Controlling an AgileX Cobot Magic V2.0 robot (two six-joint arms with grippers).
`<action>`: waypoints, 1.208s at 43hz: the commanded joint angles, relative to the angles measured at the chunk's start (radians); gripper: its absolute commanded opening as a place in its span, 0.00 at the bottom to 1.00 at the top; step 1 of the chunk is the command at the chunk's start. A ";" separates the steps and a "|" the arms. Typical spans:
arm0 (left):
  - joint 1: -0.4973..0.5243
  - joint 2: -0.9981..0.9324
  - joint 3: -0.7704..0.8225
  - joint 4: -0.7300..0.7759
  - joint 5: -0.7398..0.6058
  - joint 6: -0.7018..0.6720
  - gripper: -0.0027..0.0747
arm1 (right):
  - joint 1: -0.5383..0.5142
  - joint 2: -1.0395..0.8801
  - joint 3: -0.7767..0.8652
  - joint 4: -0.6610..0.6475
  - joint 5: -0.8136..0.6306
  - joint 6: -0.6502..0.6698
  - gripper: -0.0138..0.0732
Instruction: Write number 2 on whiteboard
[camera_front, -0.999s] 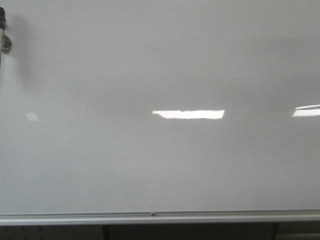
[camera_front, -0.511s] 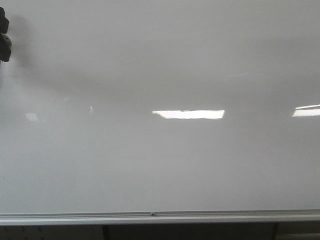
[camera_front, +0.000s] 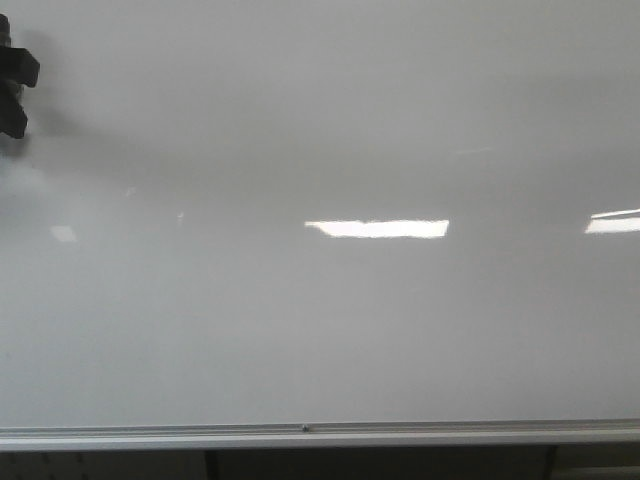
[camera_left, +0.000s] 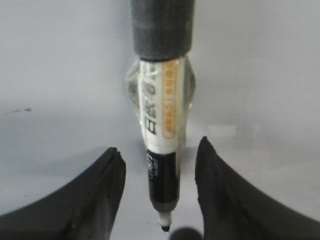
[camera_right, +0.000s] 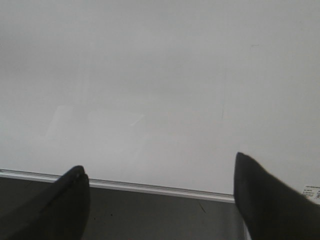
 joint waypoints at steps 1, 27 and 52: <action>0.000 -0.033 -0.033 -0.010 -0.061 -0.011 0.35 | 0.000 0.002 -0.029 0.001 -0.074 -0.010 0.86; 0.000 -0.107 -0.033 -0.010 0.031 0.023 0.11 | 0.000 0.002 -0.029 0.001 -0.074 -0.010 0.86; -0.176 -0.364 -0.172 -0.084 0.762 0.534 0.11 | 0.002 0.097 -0.156 0.160 0.212 -0.186 0.86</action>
